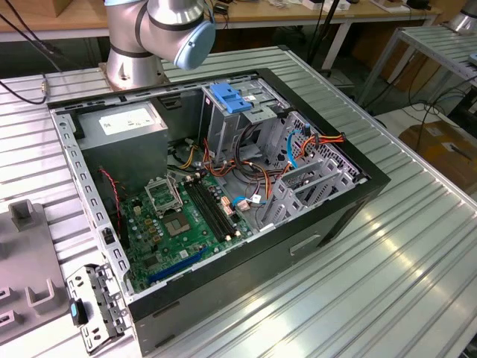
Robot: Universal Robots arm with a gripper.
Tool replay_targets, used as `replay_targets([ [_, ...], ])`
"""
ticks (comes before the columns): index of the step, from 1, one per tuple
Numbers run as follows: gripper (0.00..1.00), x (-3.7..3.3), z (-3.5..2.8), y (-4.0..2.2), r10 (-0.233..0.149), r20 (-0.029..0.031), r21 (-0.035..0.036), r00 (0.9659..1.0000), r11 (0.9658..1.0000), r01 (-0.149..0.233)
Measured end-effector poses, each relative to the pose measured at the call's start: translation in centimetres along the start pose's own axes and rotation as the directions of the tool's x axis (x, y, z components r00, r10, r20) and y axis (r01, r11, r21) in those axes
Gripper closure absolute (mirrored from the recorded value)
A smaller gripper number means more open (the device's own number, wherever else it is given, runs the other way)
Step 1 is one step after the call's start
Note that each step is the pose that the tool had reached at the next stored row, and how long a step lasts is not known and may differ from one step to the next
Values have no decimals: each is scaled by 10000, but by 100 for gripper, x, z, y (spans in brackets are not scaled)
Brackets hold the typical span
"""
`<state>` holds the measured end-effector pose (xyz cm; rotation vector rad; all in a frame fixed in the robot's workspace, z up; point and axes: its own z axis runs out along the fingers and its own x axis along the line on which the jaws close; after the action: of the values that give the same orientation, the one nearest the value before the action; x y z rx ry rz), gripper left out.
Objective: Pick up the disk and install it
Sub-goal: 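Pick up the disk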
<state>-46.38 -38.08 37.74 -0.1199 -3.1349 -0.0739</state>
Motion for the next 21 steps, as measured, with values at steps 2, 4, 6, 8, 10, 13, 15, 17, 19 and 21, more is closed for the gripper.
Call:
replay_targets([
  [2, 89, 0, 0, 0, 1, -1, 1, 10000, 10000, -1],
  [4, 89, 1, 0, 0, 0, 0, 0, 10000, 10000, 0],
  [6, 89, 1, 0, 0, 0, 0, 0, 10000, 10000, 0],
  [8, 89, 1, 0, 0, 0, 0, 0, 10000, 10000, 0],
  [10, 89, 1, 0, 0, 0, 1, 0, 10000, 10000, 0],
  [13, 89, 2, 0, 0, -69, -3, 1, 10000, 10000, 69],
  [15, 89, 2, 1, 0, -290, -13, 1, 9996, 9996, 290],
  [17, 89, 2, 0, 0, -726, -34, 3, 9974, 9974, 726],
  [19, 89, 2, 0, 0, -1184, -56, 3, 9930, 9930, 1184],
  [21, 89, 2, 0, 0, -1546, -74, 3, 9880, 9880, 1546],
])
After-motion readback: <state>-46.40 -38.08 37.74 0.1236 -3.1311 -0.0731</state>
